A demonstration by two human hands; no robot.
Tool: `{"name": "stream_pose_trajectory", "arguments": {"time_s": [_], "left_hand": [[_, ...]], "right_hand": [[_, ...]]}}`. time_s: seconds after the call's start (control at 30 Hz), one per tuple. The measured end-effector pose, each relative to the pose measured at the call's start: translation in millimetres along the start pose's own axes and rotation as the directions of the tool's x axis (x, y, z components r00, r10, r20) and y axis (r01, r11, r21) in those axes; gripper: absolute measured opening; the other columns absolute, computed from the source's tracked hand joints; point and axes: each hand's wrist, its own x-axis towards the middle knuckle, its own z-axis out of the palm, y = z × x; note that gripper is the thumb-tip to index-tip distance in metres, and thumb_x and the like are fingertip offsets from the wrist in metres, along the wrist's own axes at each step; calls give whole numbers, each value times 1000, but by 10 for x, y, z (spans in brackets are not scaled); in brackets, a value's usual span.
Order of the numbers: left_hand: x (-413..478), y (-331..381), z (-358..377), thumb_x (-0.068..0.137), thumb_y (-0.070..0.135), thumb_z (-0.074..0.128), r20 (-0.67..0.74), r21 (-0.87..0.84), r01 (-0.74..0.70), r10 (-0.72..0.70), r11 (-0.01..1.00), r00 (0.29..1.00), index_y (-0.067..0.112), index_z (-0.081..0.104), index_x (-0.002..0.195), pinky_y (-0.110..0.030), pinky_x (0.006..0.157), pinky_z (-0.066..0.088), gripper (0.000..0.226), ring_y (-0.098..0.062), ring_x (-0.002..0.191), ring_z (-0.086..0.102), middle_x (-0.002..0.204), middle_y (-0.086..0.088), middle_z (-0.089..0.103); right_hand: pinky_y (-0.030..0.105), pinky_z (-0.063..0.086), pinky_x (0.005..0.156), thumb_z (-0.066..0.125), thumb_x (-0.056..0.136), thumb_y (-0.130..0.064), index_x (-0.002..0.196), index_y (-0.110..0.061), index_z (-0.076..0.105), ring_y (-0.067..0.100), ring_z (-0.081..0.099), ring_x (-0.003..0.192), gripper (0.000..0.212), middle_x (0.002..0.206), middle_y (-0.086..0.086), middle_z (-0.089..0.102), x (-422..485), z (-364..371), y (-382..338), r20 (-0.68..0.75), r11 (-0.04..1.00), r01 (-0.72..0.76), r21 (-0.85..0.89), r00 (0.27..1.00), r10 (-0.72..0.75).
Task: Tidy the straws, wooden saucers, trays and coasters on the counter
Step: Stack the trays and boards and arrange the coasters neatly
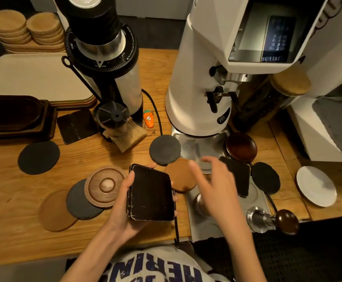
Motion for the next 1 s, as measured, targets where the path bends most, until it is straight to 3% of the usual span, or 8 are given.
{"name": "stream_pose_trajectory", "arguments": {"time_s": [0.07, 0.13, 0.27, 0.47, 0.77, 1.0], "left_hand": [[21, 8, -20, 74, 57, 73, 48, -24, 11, -9, 1000, 999, 23, 61, 127, -69, 97, 37, 64, -48, 115, 54, 131, -27, 56], [36, 13, -20, 79, 59, 66, 84, -38, -1, 5, 999, 996, 24, 62, 127, -70, 97, 36, 59, -48, 116, 54, 131, -26, 57], [33, 55, -28, 76, 57, 71, 55, -52, -33, 36, 998, 998, 28, 62, 124, -68, 91, 41, 56, -51, 114, 56, 130, -26, 58], [22, 67, -13, 71, 56, 76, -12, -31, -68, 67, 997, 998, 29, 63, 122, -69, 89, 42, 60, -51, 112, 57, 131, -27, 58], [28, 27, -51, 79, 60, 65, 18, -79, -33, 34, 996, 999, 22, 66, 120, -65, 94, 41, 56, -47, 115, 57, 131, -26, 58], [40, 19, -52, 79, 55, 69, -13, -91, -61, 60, 994, 998, 29, 58, 131, -69, 94, 39, 59, -49, 113, 57, 130, -26, 58]], "right_hand": [[46, 33, 110, 48, 94, -59, 142, -22, 39, 31, 33, 138, 61, 149, 9, 38, 225, -77, 254, -117, 983, -127, -129, 987, 112], [52, 27, 112, 52, 96, -47, 144, -16, 34, 42, 23, 139, 60, 153, 20, 28, 406, -110, 481, -135, 946, -268, -182, 960, 246], [56, 24, 115, 56, 95, -42, 147, -15, 27, 48, 15, 140, 65, 156, 26, 15, 569, -58, 733, -133, 889, -403, -216, 915, 382], [57, 26, 113, 65, 86, -52, 149, -14, 18, 49, 18, 137, 87, 155, 26, 11, 608, 72, 757, -196, 857, -413, -309, 909, 367], [58, 37, 103, 72, 80, -50, 145, -18, 22, 51, 30, 130, 88, 150, 25, 23, 523, -97, 696, -184, 878, -379, -292, 923, 337], [50, 40, 101, 73, 78, -50, 143, -30, 26, 44, 35, 129, 83, 149, 15, 29, 264, -346, 407, -116, 965, -210, -159, 974, 193]]}}
